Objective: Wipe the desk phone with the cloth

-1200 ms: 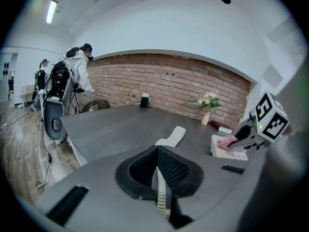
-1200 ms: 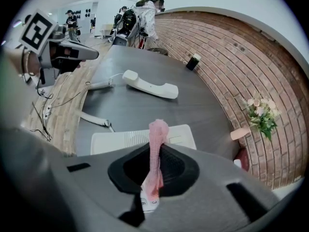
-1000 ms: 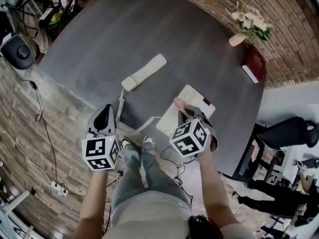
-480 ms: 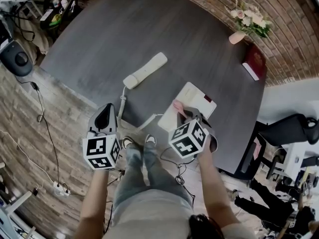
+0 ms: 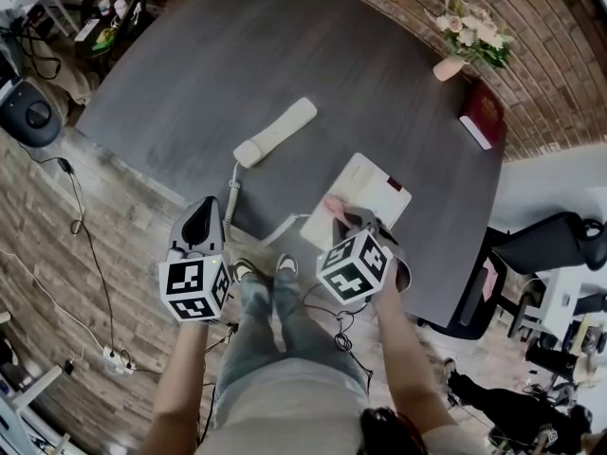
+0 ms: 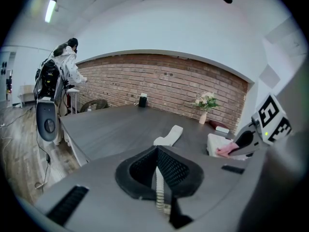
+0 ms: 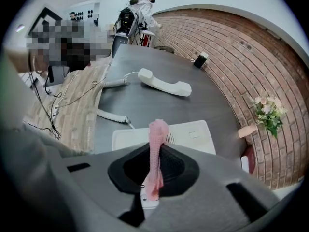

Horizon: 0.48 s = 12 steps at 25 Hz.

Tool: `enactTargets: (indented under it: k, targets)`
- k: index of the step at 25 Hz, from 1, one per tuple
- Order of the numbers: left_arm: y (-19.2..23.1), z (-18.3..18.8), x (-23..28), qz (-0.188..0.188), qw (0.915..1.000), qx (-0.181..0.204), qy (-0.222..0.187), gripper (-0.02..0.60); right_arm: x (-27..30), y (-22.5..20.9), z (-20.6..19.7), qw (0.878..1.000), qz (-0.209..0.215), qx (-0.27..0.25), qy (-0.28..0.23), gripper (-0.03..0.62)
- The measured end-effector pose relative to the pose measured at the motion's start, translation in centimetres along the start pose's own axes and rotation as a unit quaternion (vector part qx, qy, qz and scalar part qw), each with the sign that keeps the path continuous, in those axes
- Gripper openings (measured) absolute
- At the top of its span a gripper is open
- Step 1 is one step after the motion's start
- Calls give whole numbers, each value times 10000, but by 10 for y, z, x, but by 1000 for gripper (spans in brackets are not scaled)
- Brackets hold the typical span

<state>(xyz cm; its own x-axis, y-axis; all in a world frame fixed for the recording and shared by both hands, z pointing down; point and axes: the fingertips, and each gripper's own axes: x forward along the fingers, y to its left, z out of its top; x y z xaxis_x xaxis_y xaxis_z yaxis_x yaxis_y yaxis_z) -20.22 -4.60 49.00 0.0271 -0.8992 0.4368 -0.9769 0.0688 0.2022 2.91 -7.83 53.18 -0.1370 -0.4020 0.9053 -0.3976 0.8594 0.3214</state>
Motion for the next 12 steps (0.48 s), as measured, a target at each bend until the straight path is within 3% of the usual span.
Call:
enactTargets:
  k: [12]
  targets:
    - [-6,-2,2,-67,10000,22,29,5,-2,19,-1,9998,178,-32,5,23]
